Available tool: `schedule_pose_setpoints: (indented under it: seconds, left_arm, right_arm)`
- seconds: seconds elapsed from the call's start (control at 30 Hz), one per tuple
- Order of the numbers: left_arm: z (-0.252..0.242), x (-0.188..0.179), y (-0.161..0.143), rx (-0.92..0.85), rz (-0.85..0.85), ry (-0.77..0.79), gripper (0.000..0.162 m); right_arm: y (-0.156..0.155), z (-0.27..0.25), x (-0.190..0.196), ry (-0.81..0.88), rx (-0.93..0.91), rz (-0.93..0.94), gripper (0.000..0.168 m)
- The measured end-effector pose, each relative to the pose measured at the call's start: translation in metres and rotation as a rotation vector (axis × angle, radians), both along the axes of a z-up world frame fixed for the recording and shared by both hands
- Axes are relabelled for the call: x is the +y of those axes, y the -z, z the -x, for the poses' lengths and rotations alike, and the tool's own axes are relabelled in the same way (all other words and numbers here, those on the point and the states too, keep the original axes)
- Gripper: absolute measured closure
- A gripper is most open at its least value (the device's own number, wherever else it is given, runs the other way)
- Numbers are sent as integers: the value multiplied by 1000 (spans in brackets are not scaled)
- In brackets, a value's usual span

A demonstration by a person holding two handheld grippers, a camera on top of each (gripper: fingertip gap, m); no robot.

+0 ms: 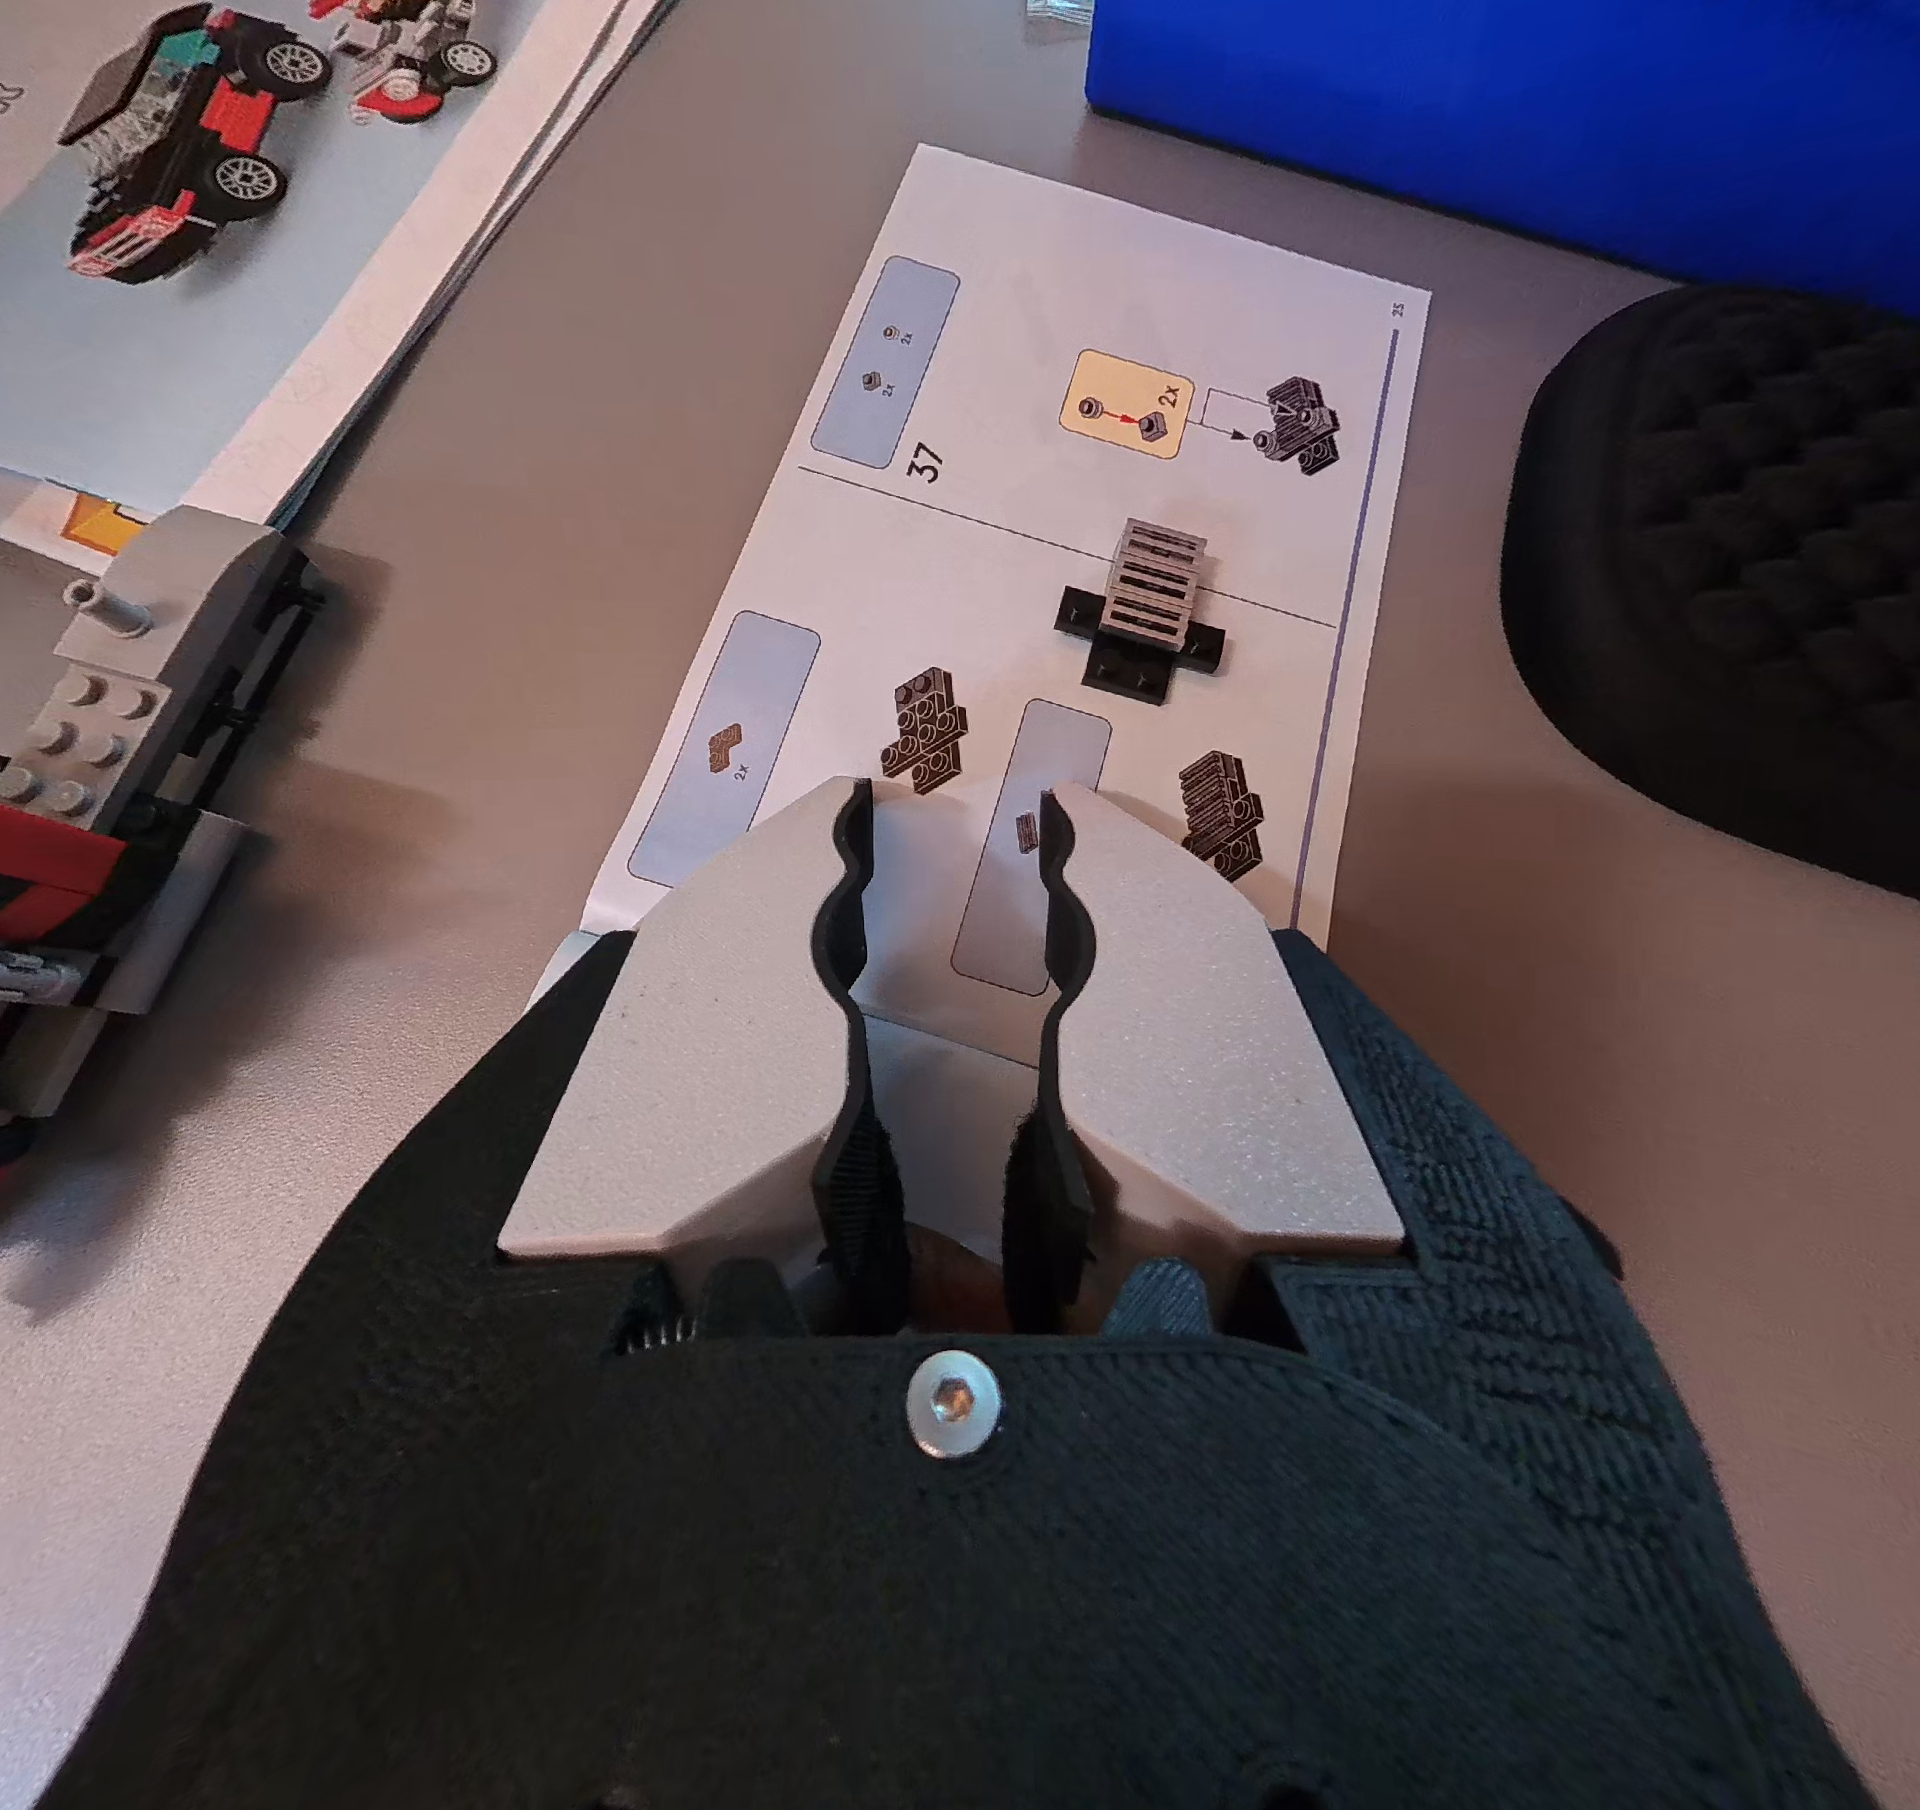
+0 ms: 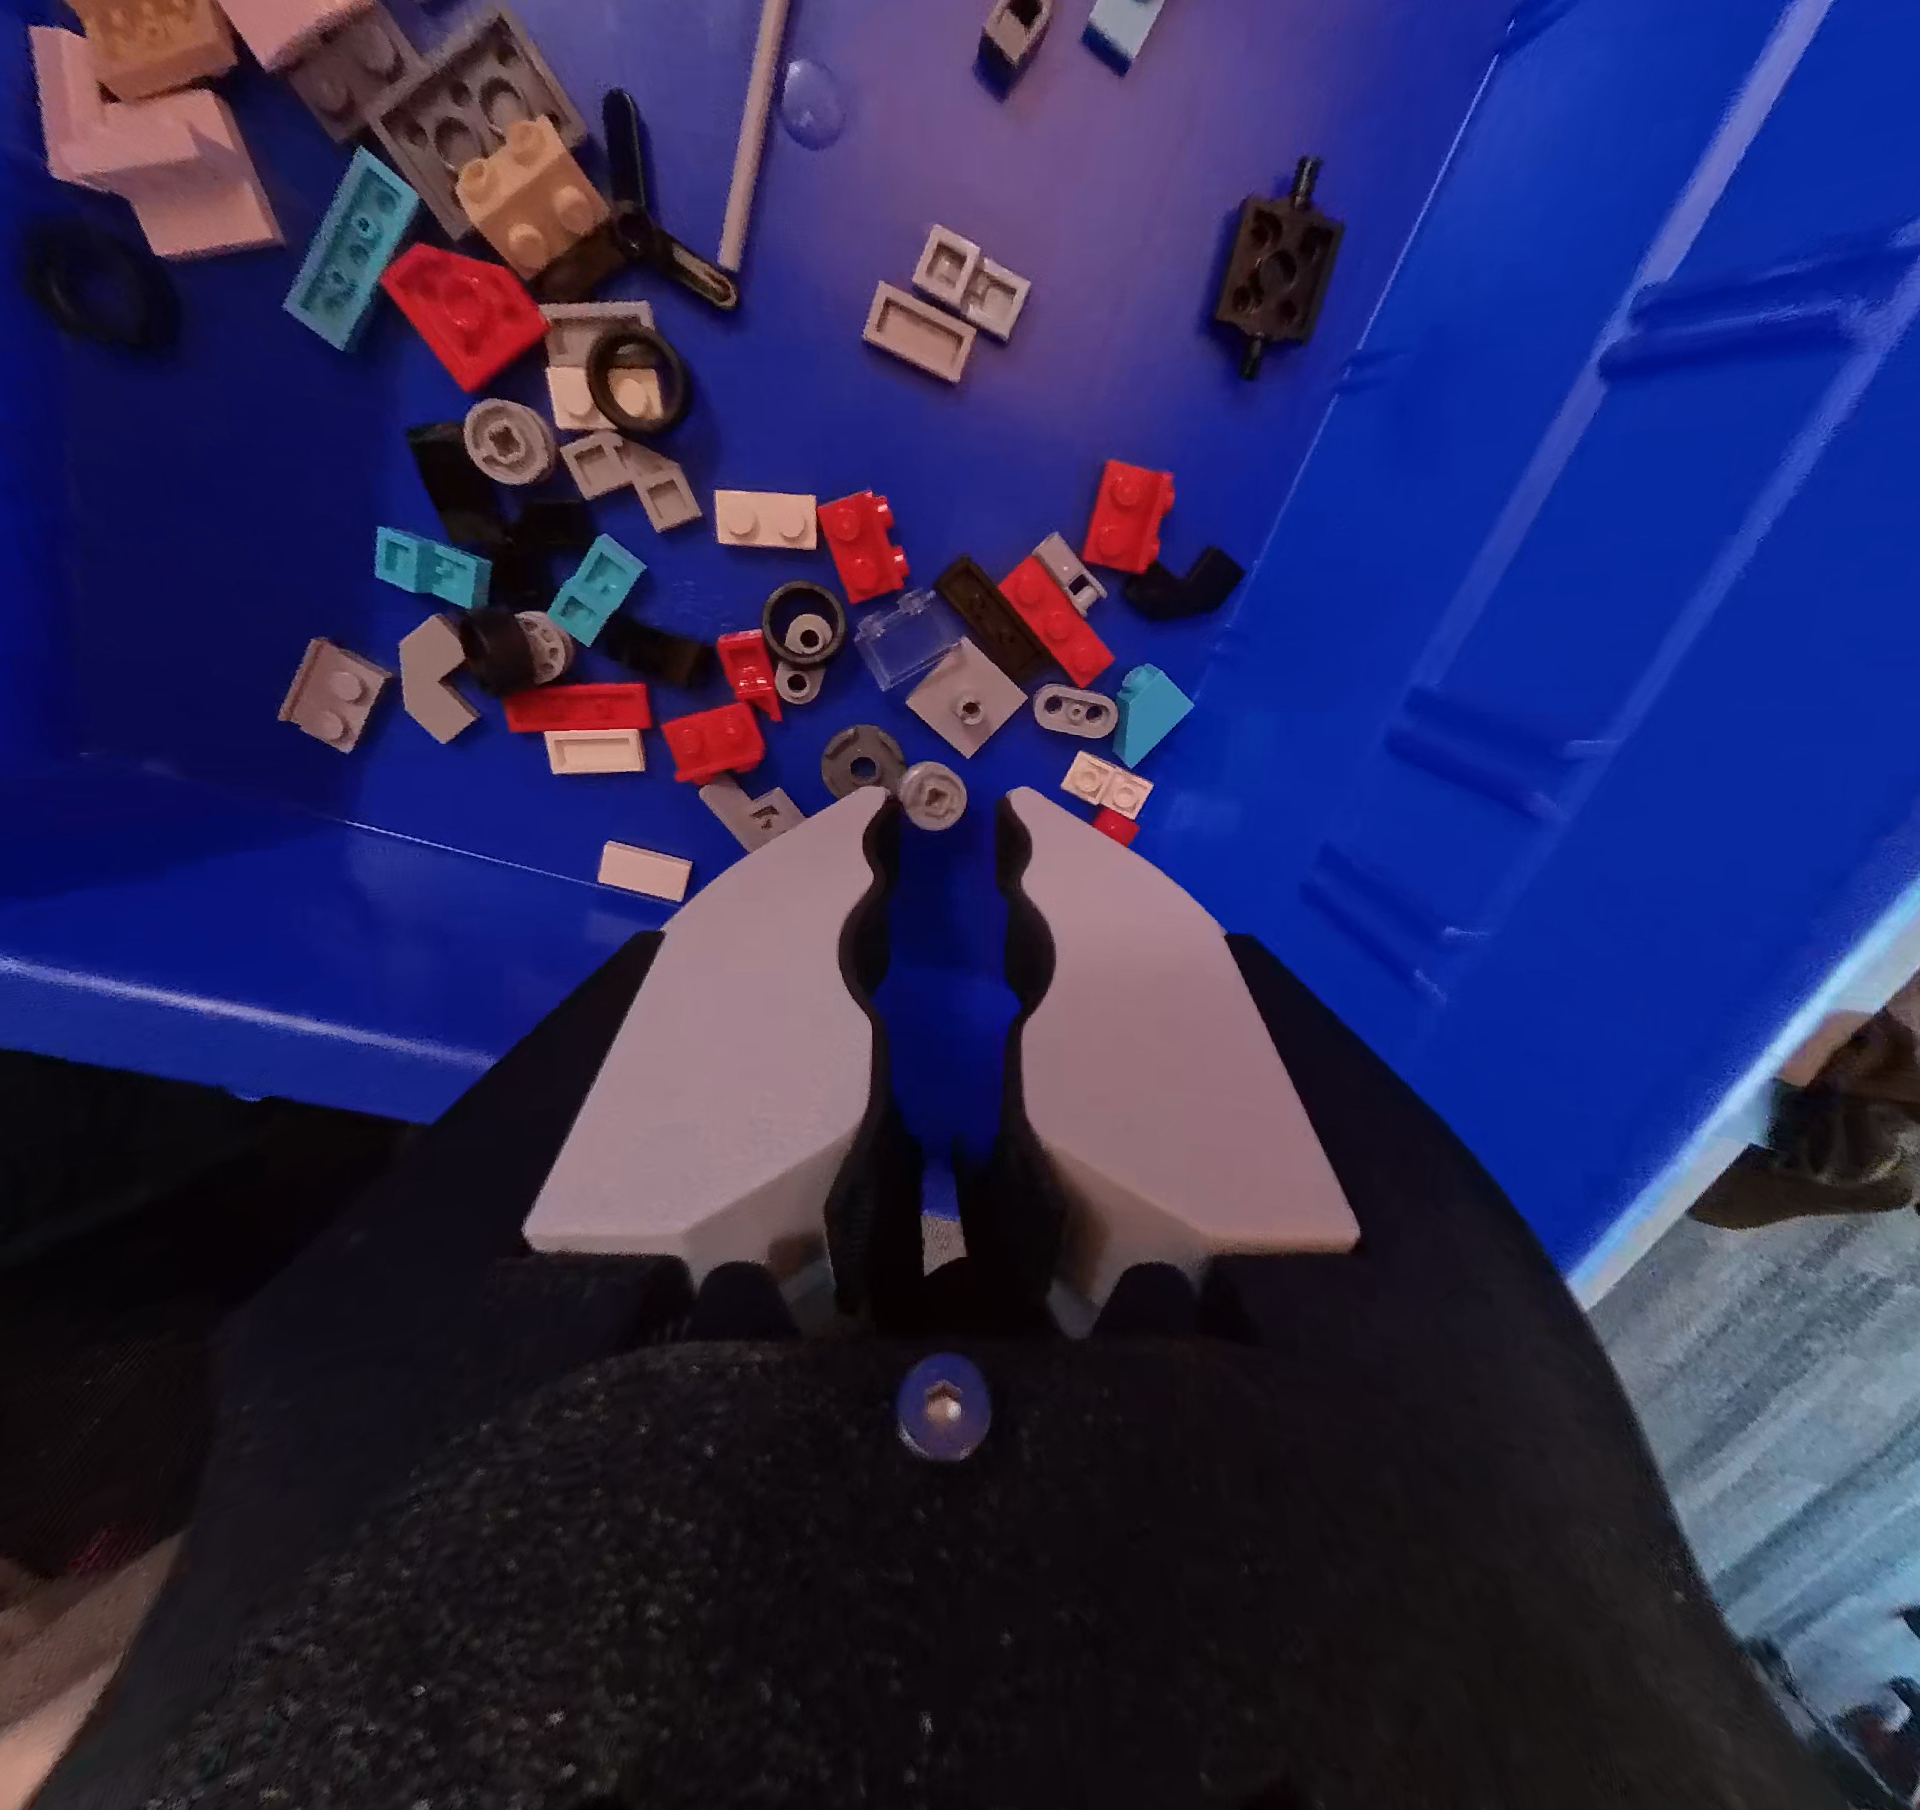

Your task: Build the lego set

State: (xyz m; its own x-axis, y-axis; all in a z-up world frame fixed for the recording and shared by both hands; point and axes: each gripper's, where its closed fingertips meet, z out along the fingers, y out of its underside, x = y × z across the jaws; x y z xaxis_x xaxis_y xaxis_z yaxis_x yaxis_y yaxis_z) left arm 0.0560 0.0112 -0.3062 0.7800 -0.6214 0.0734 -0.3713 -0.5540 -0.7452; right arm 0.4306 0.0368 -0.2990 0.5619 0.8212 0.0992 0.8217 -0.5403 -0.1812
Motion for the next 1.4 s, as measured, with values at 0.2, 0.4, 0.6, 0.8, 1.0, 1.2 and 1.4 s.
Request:
schedule_pose_setpoints:
  seconds: [0.2, 0.4, 0.6, 0.8, 1.0, 1.2, 1.4]
  left_arm:
    - [0, 0, 0, -1, 1, 0, 131]
    - [0, 0, 0, -6, 4, 0, 131]
    - [0, 0, 0, -1, 0, 0, 131]
    - [0, 0, 0, 12, -7, -1, 131]
    - [0, 0, 0, 18, -11, -3, 132]
    - [0, 0, 1, 26, -16, -6, 133]
    - [1, 1, 1, 23, -14, -11, 134]
  right_arm:
    - [-31, 37, 21, -93, 175, -166, 142]
    - [-44, 83, 46, -234, 321, -277, 139]
    - [-25, 115, 23, -480, 418, -22, 144]
    - [-3, 133, -4, -718, 383, 46, 134]
    - [6, 138, 4, -753, 338, -55, 142]
    - [5, 105, 33, -609, 250, -112, 147]
    - [-10, 121, -3, -700, 411, -35, 143]
